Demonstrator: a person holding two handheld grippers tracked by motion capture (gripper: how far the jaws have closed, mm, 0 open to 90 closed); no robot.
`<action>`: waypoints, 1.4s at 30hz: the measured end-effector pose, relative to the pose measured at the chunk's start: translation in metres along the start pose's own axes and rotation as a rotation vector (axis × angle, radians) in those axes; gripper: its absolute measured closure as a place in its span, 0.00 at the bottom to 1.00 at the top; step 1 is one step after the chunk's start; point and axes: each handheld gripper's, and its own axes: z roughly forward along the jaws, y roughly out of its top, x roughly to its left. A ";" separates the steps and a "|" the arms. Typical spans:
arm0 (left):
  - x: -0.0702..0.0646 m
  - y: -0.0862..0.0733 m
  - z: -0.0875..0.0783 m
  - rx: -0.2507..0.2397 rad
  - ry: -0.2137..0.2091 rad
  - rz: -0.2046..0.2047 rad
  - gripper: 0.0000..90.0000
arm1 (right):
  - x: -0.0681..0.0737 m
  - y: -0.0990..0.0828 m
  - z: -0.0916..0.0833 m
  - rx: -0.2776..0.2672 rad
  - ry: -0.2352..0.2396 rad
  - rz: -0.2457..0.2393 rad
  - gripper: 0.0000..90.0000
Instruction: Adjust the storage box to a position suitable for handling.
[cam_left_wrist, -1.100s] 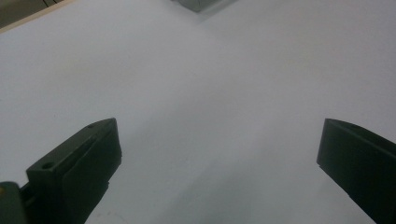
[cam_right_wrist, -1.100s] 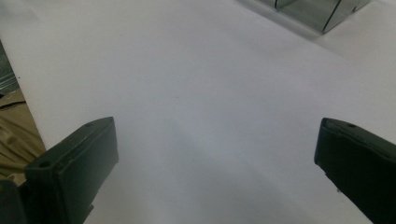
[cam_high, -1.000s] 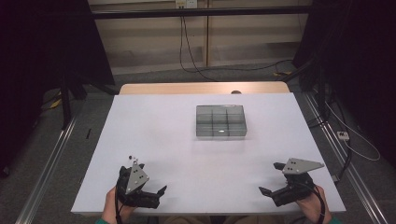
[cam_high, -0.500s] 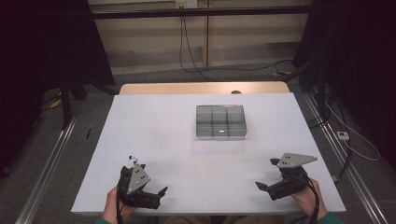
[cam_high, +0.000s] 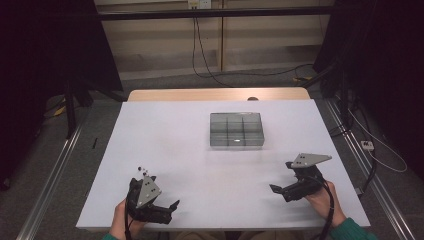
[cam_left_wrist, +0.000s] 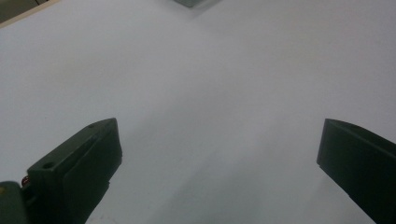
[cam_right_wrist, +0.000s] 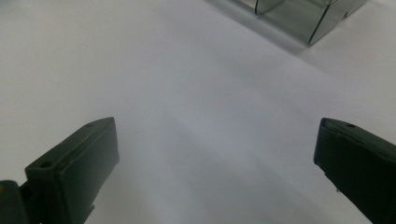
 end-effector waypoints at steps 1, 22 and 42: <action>0.000 0.000 0.000 0.000 0.000 0.000 0.00 | -0.002 0.001 0.002 0.000 0.002 0.002 0.00; 0.000 0.000 0.000 0.007 0.002 0.007 0.00 | -0.033 0.026 0.031 0.014 -0.011 0.059 0.01; 0.001 -0.001 0.001 0.003 0.004 -0.006 0.00 | -0.070 0.059 0.039 -0.062 -0.103 0.115 0.65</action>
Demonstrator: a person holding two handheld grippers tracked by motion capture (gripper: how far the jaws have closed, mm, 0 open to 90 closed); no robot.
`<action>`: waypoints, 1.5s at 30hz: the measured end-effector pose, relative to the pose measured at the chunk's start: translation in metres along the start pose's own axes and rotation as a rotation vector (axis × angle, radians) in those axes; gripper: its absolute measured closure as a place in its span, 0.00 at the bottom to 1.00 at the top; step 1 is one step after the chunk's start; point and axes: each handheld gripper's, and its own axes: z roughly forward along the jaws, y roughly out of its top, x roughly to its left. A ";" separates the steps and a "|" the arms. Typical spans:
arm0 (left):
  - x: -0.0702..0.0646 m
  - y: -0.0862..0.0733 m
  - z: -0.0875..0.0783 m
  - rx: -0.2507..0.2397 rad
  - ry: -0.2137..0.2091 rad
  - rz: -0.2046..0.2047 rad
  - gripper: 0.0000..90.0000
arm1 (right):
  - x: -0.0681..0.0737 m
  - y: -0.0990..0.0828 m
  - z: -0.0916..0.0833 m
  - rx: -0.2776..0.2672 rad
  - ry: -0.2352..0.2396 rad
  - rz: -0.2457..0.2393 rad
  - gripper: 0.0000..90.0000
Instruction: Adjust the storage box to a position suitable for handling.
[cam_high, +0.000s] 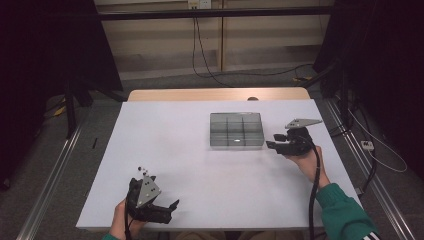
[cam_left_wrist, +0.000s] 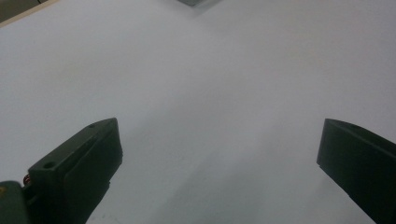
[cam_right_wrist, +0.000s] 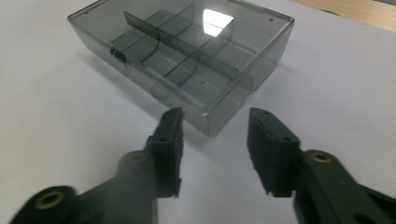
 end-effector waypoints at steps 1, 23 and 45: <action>0.000 0.000 0.000 -0.001 -0.001 -0.001 0.00 | -0.003 0.003 0.005 0.010 -0.001 0.008 0.75; 0.001 0.000 0.000 -0.003 -0.006 -0.002 0.00 | -0.021 0.027 0.054 0.093 -0.113 0.113 1.00; 0.001 0.000 0.000 -0.002 -0.009 0.002 0.00 | -0.012 0.031 0.065 0.104 -0.111 0.112 1.00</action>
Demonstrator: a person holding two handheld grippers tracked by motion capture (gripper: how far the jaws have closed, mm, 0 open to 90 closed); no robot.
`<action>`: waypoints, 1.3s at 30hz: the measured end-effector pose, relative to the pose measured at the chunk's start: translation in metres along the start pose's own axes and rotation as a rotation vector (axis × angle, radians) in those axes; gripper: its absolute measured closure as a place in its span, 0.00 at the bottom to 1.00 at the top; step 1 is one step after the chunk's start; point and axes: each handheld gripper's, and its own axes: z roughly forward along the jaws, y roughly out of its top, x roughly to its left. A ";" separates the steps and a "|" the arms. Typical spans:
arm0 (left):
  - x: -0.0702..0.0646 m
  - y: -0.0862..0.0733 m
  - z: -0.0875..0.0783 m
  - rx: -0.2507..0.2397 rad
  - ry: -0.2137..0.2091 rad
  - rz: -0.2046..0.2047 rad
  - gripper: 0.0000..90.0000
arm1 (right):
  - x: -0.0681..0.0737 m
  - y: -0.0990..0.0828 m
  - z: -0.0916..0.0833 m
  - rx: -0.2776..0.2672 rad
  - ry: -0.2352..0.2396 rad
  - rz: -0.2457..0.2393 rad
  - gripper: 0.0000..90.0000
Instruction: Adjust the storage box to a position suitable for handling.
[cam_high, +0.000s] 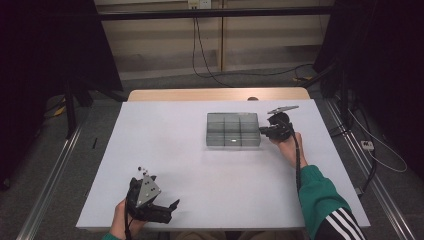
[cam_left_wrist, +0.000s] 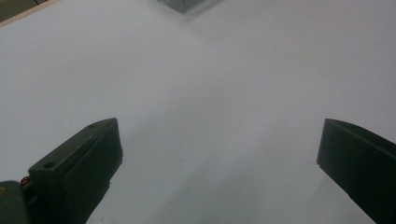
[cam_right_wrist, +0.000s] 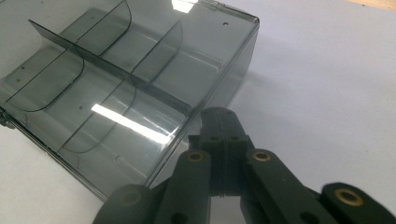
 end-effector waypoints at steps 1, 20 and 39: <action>0.000 0.000 0.000 -0.001 0.000 0.001 0.00 | 0.001 0.000 0.000 -0.001 -0.001 -0.003 1.00; 0.000 0.000 0.001 0.001 -0.004 0.003 0.00 | 0.022 0.011 0.010 -0.013 0.009 -0.052 1.00; -0.001 0.000 0.001 -0.003 -0.010 0.003 0.00 | 0.041 0.020 0.021 -0.009 0.027 -0.090 1.00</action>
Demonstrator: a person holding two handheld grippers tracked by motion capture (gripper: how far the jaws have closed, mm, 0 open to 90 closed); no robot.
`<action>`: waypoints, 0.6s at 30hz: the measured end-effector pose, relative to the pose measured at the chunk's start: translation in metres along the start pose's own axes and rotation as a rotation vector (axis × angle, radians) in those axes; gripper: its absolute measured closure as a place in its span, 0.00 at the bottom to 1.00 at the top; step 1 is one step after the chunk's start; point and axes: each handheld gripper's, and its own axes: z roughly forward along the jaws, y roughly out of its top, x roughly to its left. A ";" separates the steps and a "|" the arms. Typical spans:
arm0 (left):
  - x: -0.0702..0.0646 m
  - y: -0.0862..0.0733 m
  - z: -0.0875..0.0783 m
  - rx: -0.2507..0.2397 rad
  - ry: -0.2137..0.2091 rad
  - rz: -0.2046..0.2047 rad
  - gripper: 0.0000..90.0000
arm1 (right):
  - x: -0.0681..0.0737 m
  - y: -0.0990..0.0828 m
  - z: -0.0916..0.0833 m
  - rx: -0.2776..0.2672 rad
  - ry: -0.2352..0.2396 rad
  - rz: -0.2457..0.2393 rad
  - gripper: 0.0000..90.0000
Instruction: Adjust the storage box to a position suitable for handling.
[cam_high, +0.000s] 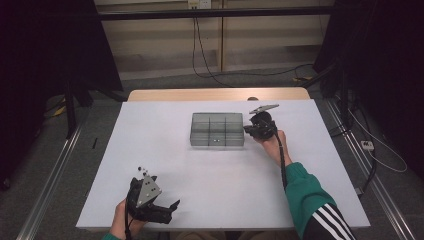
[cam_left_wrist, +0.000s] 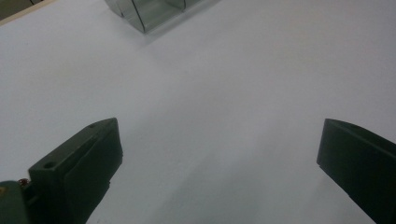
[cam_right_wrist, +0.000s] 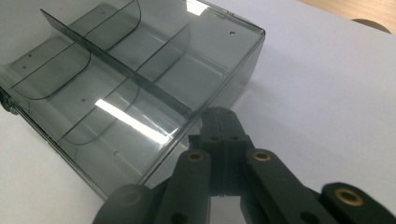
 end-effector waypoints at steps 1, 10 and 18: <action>0.000 0.000 0.000 0.000 0.001 0.000 0.00 | 0.001 0.001 0.000 0.002 -0.001 -0.003 1.00; 0.000 0.000 -0.001 -0.006 0.002 0.006 0.00 | 0.002 0.007 0.004 0.030 -0.017 -0.043 1.00; 0.000 0.000 0.000 -0.007 -0.004 0.002 0.00 | -0.003 0.032 -0.004 -0.007 -0.037 -0.048 1.00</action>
